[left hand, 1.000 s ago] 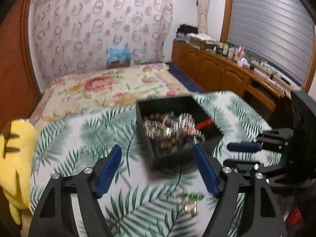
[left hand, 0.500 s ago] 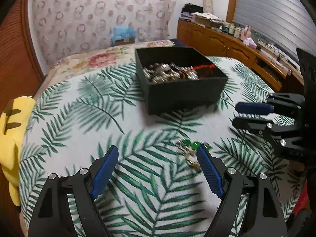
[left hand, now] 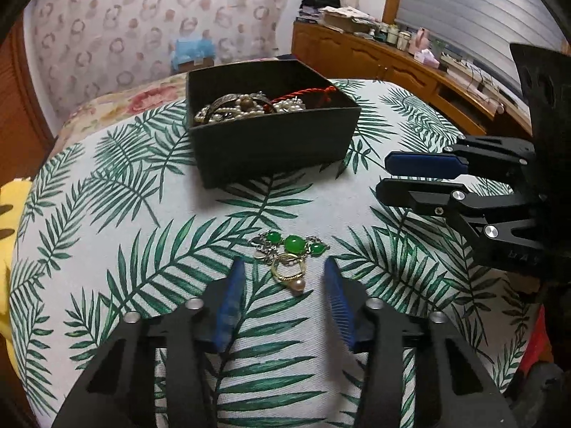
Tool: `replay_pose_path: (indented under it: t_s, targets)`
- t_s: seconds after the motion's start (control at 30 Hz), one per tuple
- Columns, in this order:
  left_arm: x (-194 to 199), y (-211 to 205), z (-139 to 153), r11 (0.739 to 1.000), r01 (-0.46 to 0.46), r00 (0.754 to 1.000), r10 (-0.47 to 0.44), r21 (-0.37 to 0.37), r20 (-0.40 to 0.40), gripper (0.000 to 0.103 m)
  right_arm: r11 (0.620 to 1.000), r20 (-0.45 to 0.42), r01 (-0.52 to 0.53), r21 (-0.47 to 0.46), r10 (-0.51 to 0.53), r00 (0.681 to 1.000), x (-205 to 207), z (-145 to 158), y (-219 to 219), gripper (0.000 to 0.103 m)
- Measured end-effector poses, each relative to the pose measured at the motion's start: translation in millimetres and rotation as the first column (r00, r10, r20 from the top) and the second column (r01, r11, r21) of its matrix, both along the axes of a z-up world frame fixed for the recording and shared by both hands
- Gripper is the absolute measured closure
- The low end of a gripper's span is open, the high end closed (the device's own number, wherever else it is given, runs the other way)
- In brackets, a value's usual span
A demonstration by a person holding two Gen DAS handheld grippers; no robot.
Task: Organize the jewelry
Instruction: 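Grasp the gold ring with the left gripper while the right gripper grasps the jade earring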
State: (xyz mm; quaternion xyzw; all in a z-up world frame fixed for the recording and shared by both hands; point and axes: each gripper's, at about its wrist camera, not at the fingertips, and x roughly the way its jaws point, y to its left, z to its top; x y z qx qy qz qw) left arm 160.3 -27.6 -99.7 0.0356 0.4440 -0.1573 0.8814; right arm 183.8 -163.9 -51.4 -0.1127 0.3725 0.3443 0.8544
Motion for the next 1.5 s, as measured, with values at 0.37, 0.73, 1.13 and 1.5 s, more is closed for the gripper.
replay_pose_path:
  t_s: [0.37, 0.73, 1.13, 1.5]
  targets:
    - [-8.7, 7.7, 2.9, 1.0, 0.009, 1.0, -0.009, 0.019, -0.002, 0.084, 0.999, -0.021, -0.039, -0.009, 0.039, 0.999, 0.1, -5.2, 15.3, 0.071]
    - [-17.4, 42.1, 10.0, 0.998, -0.059, 0.998, 0.059, 0.006, 0.019, 0.084, 0.988, -0.063, -0.142, -0.06, 0.139, 0.988, -0.6, -18.1, 53.5, 0.071]
    - [-15.4, 59.2, 14.5, 0.994, -0.107, 0.993, 0.108, -0.03, 0.036, 0.084, 0.967, -0.051, -0.208, -0.145, 0.203, 0.978, -1.2, -25.0, 81.2, 0.071]
    - [-16.1, 54.9, 15.8, 0.995, -0.098, 0.994, 0.1, -0.035, 0.043, 0.084, 0.969, -0.086, -0.219, -0.113, 0.21, 0.974, 3.7, -23.5, 73.0, 0.088]
